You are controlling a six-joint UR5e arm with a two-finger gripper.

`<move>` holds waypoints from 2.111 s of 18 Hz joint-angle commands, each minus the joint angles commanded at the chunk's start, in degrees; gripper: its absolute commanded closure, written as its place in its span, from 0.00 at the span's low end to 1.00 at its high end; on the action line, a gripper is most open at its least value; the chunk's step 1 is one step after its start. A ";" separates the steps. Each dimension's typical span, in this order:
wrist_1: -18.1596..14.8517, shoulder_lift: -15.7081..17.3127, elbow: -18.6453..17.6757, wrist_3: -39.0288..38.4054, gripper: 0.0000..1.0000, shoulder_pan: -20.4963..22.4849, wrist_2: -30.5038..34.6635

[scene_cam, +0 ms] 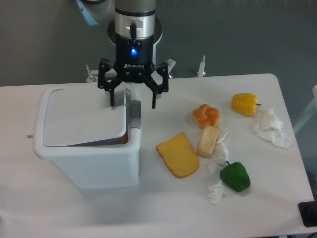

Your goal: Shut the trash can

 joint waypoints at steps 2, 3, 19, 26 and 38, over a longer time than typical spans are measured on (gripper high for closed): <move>0.00 -0.18 0.00 0.00 0.00 0.00 0.00; 0.00 -0.26 0.00 0.00 0.00 0.09 0.00; 0.00 -1.76 0.00 0.09 0.00 0.97 0.00; 0.09 -2.37 -0.09 0.09 0.00 0.97 0.00; 0.09 -3.25 -0.09 0.17 0.00 1.05 0.00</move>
